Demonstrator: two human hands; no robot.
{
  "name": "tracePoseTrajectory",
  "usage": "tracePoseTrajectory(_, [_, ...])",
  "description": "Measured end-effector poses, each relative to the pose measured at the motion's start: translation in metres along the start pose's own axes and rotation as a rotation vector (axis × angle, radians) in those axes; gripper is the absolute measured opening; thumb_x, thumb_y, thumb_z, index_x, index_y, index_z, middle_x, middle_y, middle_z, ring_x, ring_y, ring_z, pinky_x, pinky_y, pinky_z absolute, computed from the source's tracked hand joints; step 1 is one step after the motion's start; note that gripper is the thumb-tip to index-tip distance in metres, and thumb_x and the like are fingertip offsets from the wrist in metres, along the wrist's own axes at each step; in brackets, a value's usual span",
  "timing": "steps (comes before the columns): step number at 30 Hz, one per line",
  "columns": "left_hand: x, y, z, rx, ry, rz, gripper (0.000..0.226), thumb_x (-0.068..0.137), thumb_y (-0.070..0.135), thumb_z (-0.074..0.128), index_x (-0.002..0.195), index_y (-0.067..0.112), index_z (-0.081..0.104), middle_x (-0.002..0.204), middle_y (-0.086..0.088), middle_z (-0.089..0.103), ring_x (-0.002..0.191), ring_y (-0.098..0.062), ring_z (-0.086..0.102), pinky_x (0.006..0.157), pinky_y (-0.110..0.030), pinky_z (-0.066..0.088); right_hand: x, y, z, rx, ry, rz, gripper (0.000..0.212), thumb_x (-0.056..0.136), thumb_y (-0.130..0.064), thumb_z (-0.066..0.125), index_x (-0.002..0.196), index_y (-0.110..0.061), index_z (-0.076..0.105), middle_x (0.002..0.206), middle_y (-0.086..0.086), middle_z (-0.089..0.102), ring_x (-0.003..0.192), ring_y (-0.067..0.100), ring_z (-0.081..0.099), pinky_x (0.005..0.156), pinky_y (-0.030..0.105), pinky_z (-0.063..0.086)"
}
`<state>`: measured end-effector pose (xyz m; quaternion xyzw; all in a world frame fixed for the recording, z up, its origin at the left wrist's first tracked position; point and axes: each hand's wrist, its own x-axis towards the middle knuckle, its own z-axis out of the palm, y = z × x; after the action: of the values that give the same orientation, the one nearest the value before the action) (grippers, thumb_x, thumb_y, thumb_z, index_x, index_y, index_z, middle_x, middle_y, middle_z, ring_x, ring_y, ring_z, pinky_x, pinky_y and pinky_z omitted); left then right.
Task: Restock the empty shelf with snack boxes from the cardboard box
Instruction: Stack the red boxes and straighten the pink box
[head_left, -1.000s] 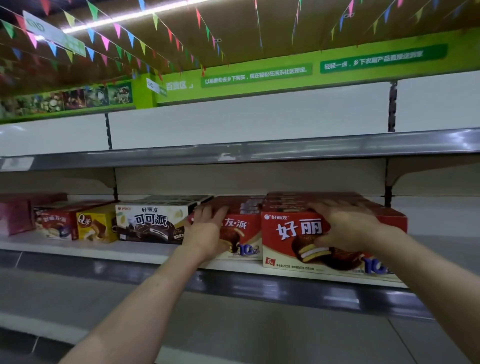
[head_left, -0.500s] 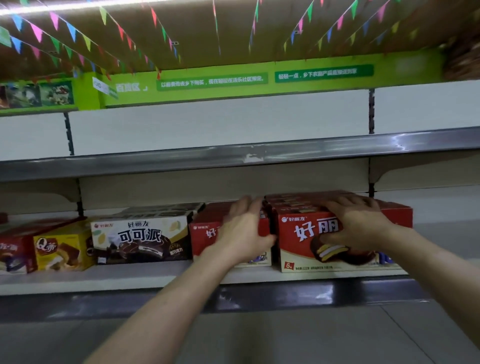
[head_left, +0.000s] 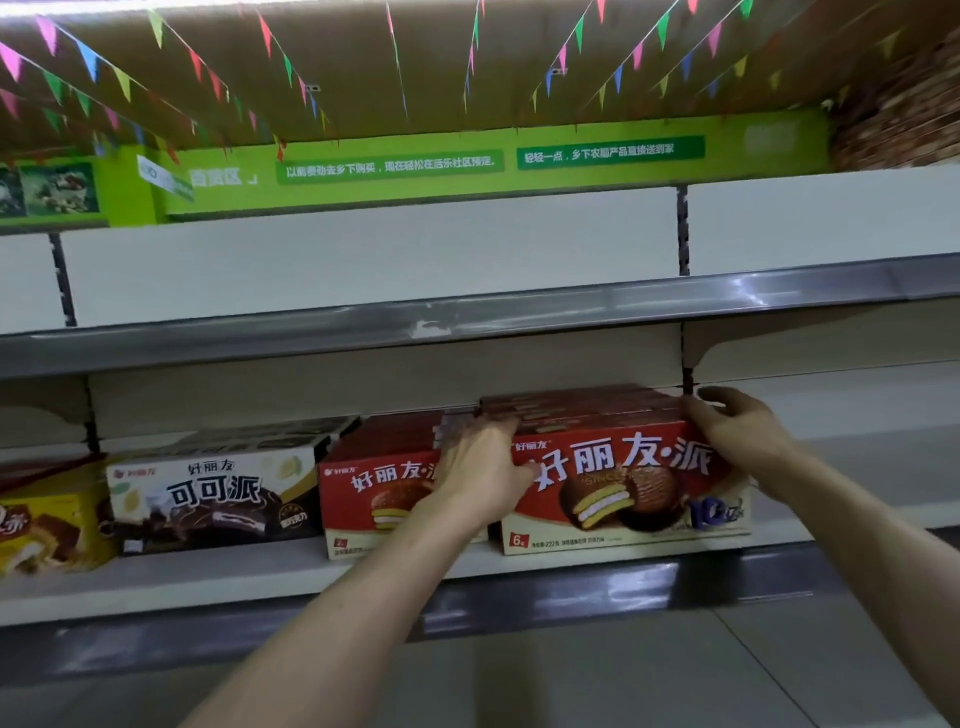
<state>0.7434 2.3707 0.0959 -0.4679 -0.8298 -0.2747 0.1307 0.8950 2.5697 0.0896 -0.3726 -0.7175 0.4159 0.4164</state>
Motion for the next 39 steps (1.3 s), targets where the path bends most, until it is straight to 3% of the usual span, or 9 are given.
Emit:
tracePoseTrajectory(5, [-0.003, -0.001, 0.001, -0.04, 0.005, -0.063, 0.05, 0.092, 0.026, 0.065, 0.139, 0.018, 0.05, 0.132, -0.006, 0.056, 0.113, -0.023, 0.06, 0.095, -0.039, 0.052, 0.001, 0.0, 0.005, 0.061, -0.022, -0.009, 0.042, 0.095, -0.036, 0.057, 0.129, -0.012, 0.054, 0.107, 0.012, 0.065, 0.081, 0.024, 0.063, 0.073, 0.033, 0.052])
tracePoseTrajectory(9, [0.007, 0.003, 0.005, 0.057, -0.025, -0.096, 0.052, 0.09, 0.032, 0.065, 0.137, 0.02, 0.047, 0.134, -0.007, 0.051, 0.125, -0.028, 0.051, 0.102, -0.042, 0.046, 0.005, 0.0, 0.005, 0.08, -0.03, -0.007, 0.044, 0.093, -0.038, 0.058, 0.128, -0.012, 0.055, 0.104, 0.011, 0.066, 0.083, 0.026, 0.065, 0.077, 0.037, 0.054])
tracePoseTrajectory(14, [0.017, 0.026, 0.016, 0.386, -0.076, -0.002, 0.102, 0.074, 0.062, 0.07, 0.153, 0.03, 0.013, 0.159, -0.008, 0.012, 0.147, -0.03, 0.011, 0.118, -0.053, 0.008, 0.008, 0.001, 0.003, 0.084, -0.065, -0.046, 0.041, 0.093, -0.04, 0.059, 0.123, -0.013, 0.058, 0.093, 0.007, 0.065, 0.073, 0.02, 0.064, 0.068, 0.031, 0.052])
tracePoseTrajectory(17, [0.019, 0.03, 0.031, 0.463, -0.088, 0.013, 0.1, 0.072, 0.066, 0.069, 0.151, 0.031, 0.016, 0.152, -0.009, 0.026, 0.14, -0.032, 0.024, 0.116, -0.055, 0.015, 0.008, 0.003, 0.002, 0.097, -0.091, -0.07, 0.04, 0.094, -0.041, 0.057, 0.122, -0.013, 0.058, 0.097, 0.007, 0.066, 0.074, 0.018, 0.064, 0.064, 0.029, 0.052])
tracePoseTrajectory(20, [0.019, 0.027, 0.033, 0.475, -0.074, 0.008, 0.099, 0.073, 0.065, 0.069, 0.15, 0.03, 0.017, 0.15, -0.008, 0.028, 0.138, -0.032, 0.026, 0.115, -0.054, 0.017, 0.007, 0.005, -0.001, -0.155, -0.063, -0.156, 0.046, 0.096, -0.049, 0.047, 0.126, -0.016, 0.056, 0.124, 0.013, 0.059, 0.101, 0.026, 0.062, 0.089, 0.039, 0.05])
tracePoseTrajectory(22, [0.018, 0.024, 0.033, 0.495, -0.077, 0.031, 0.104, 0.071, 0.064, 0.071, 0.151, 0.03, 0.014, 0.151, -0.008, 0.027, 0.139, -0.032, 0.025, 0.116, -0.057, 0.015, 0.004, 0.007, -0.001, -0.547, 0.031, -0.367, 0.053, 0.096, -0.056, 0.037, 0.135, -0.023, 0.05, 0.148, 0.01, 0.037, 0.134, 0.027, 0.038, 0.114, 0.048, 0.022])
tracePoseTrajectory(26, [0.018, 0.022, 0.033, 0.552, -0.056, 0.055, 0.106, 0.069, 0.065, 0.072, 0.151, 0.029, 0.014, 0.149, -0.008, 0.029, 0.138, -0.031, 0.027, 0.116, -0.06, 0.012, -0.008, 0.003, 0.016, -0.943, -0.018, -0.721, 0.068, 0.09, -0.07, 0.023, 0.141, -0.029, 0.04, 0.151, -0.001, 0.037, 0.142, 0.017, 0.027, 0.117, 0.05, 0.005])
tracePoseTrajectory(33, [0.005, 0.011, 0.016, 0.365, -0.039, 0.025, 0.115, 0.072, 0.06, 0.073, 0.154, 0.028, 0.0, 0.16, -0.005, 0.012, 0.148, -0.025, 0.006, 0.119, -0.055, -0.002, -0.021, -0.019, 0.015, -0.956, -0.193, -0.605, 0.069, 0.088, -0.072, 0.03, 0.143, -0.031, 0.035, 0.15, 0.001, 0.038, 0.139, 0.023, 0.032, 0.115, 0.053, 0.011])
tracePoseTrajectory(39, [-0.028, -0.076, -0.026, 0.37, 0.185, -0.209, 0.108, 0.072, 0.059, 0.073, 0.153, 0.029, 0.008, 0.158, -0.011, 0.015, 0.146, -0.028, 0.015, 0.118, -0.053, 0.016, -0.079, -0.056, 0.056, -0.743, -0.137, -0.948, 0.055, 0.095, -0.046, 0.047, 0.145, -0.023, 0.037, 0.151, 0.006, 0.035, 0.139, 0.025, 0.03, 0.114, 0.045, 0.021])
